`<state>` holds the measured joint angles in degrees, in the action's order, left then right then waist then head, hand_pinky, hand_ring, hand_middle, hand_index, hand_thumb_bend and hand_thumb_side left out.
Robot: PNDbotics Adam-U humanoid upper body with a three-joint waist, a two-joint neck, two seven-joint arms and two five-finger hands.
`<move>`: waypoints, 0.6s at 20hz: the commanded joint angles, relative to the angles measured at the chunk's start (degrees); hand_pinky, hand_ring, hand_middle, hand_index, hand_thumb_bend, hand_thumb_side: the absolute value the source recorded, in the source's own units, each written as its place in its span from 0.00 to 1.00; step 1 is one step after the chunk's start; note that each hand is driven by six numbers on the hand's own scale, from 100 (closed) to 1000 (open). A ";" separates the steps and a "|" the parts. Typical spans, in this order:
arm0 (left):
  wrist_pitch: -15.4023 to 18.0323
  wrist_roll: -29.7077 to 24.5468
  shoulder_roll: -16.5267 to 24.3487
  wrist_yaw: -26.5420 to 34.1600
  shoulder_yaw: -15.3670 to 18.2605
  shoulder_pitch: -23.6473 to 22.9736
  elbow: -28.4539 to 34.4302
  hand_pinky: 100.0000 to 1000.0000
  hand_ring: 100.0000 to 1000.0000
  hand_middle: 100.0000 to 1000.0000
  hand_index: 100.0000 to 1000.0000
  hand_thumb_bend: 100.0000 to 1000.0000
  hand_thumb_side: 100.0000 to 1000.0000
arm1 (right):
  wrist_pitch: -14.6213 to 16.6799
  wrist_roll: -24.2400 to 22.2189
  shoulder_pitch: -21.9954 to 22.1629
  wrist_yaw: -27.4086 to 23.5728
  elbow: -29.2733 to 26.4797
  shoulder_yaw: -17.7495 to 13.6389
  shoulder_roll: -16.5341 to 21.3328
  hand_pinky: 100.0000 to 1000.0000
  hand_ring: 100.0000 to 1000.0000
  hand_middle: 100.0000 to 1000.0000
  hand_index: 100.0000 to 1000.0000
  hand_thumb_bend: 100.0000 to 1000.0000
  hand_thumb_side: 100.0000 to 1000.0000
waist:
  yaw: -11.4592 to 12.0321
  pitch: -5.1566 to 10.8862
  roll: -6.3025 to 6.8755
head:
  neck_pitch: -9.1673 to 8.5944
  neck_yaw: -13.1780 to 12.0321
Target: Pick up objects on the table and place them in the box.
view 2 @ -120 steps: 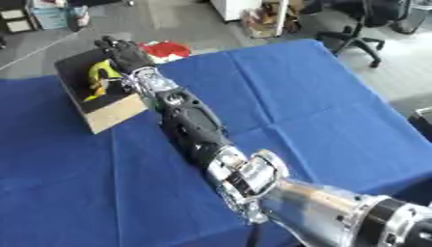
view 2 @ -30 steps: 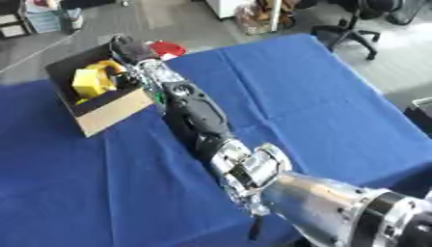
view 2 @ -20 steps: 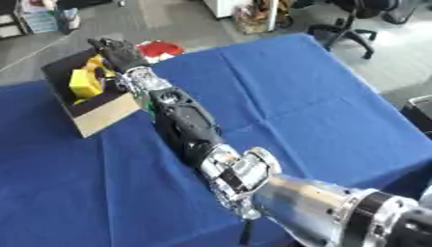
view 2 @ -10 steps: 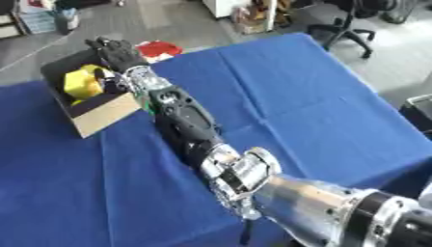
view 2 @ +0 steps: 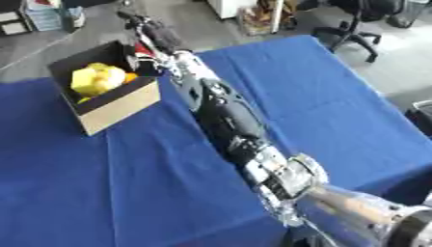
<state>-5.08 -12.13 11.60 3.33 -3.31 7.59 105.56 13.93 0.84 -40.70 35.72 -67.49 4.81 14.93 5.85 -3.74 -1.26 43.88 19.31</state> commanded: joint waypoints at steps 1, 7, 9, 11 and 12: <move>0.10 1.00 0.90 -0.84 0.71 0.47 0.40 0.75 0.59 0.59 0.79 0.00 0.60 | -0.88 -3.28 4.82 -12.07 -12.15 0.44 3.97 0.81 0.68 0.73 0.91 0.00 0.14 | -0.56 -0.56 -1.03 | 0.24 -3.55; 0.54 2.51 0.72 -2.04 1.20 0.20 0.29 0.76 0.60 0.60 0.79 0.00 0.60 | -1.09 -5.80 19.59 -22.72 -24.18 -2.82 3.59 0.80 0.67 0.71 0.88 0.00 0.32 | -1.82 -1.57 -1.74 | 0.24 -11.21; 0.69 2.82 0.68 -2.72 1.26 0.08 0.23 0.76 0.61 0.61 0.79 0.00 0.60 | -0.42 -6.59 23.58 -24.60 -26.50 -4.03 2.78 0.80 0.66 0.70 0.87 0.00 0.34 | -2.11 -1.85 -1.81 | 0.24 -12.71; 0.87 3.17 0.57 -3.40 1.42 -0.23 0.16 0.76 0.61 0.62 0.79 0.00 0.60 | -0.03 -6.77 26.97 -26.16 -28.30 -5.23 1.55 0.79 0.65 0.68 0.86 0.00 0.36 | -2.33 -2.04 -1.81 | 0.24 -13.86; 0.93 3.37 0.58 -3.78 1.48 -0.44 0.08 0.76 0.61 0.62 0.79 0.00 0.60 | 0.10 -6.75 28.49 -26.80 -28.99 -5.70 0.90 0.79 0.64 0.68 0.86 0.00 0.36 | -2.49 -2.10 -1.82 | 0.24 -14.28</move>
<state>-4.30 -9.19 11.60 0.10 -2.29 6.89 105.11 13.69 -5.66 -11.83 10.19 -94.13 0.19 15.78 3.40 -5.44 -2.25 43.89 5.82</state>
